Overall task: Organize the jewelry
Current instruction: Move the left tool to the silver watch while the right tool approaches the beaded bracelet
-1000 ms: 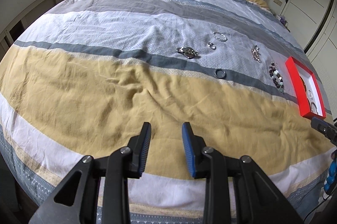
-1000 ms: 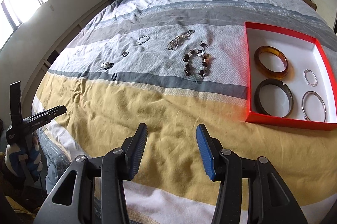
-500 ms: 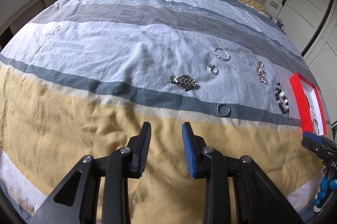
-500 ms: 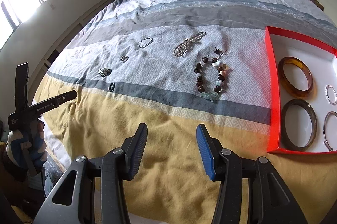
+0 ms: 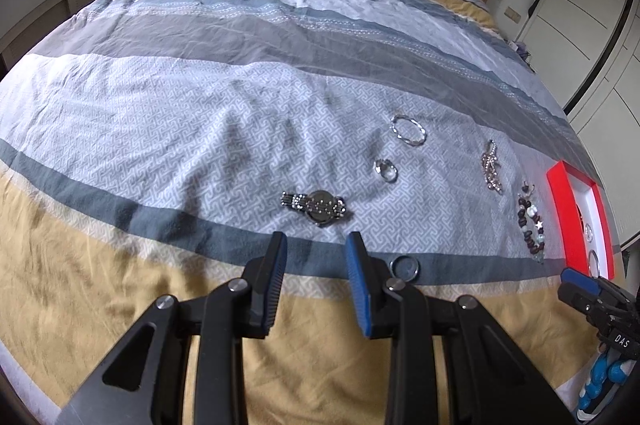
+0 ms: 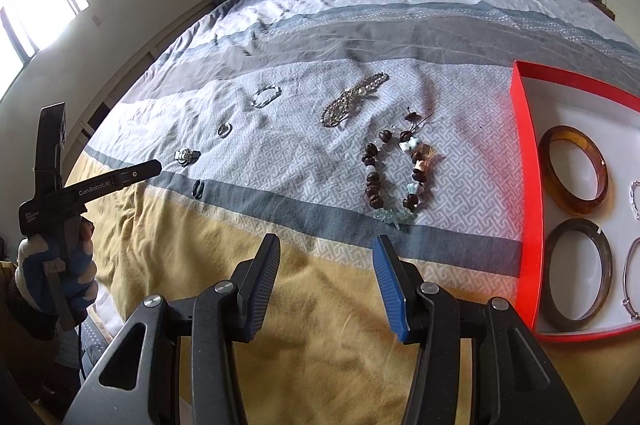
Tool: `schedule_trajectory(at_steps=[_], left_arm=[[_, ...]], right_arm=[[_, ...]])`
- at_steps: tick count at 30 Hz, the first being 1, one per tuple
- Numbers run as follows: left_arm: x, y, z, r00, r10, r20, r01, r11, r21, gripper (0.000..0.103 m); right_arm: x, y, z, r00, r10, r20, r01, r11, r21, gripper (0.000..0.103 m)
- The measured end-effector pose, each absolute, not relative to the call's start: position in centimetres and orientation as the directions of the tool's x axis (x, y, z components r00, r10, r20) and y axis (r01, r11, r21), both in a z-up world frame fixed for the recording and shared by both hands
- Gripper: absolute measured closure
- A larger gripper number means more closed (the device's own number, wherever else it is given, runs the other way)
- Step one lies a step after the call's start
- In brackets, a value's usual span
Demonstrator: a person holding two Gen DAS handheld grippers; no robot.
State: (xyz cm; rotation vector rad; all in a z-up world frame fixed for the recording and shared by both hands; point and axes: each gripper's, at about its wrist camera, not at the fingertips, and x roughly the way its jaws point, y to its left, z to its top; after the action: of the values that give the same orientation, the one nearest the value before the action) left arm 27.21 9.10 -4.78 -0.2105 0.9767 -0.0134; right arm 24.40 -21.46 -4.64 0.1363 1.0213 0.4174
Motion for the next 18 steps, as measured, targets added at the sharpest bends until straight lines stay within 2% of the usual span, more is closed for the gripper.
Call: schedule_trajectory(at_steps=[5,18], left_arm=[[28.2,8.8,-5.3,0.559,-0.103,-0.823,-0.079,0.981,-0.176,0.070],[30.4,8.7,-7.0,0.545,-0.087,-0.834,-0.094,0.982,-0.164,0.069]], right_arm=[[25.0,-21.7,-4.6,0.464,0.403,-0.789,-0.268,0.913,0.309,0.054],[27.0,-21.5,-4.6,0.491,0.403,-0.772,-0.262,0.914,0.311,0.054]])
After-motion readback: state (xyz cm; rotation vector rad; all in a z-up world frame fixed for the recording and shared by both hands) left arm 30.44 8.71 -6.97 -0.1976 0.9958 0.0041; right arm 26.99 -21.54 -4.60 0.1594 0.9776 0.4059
